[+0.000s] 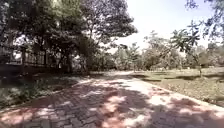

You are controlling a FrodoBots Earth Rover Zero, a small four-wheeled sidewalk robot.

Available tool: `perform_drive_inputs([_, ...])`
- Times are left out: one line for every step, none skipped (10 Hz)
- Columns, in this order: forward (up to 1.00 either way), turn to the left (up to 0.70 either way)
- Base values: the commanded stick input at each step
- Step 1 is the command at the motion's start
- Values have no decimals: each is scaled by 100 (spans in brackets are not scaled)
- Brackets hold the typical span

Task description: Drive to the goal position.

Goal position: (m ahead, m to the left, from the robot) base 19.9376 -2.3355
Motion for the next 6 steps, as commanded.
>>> perform_drive_inputs([70, 0])
perform_drive_inputs([70, 0])
perform_drive_inputs([70, 0])
perform_drive_inputs([70, 0])
perform_drive_inputs([70, 0])
perform_drive_inputs([70, 0])
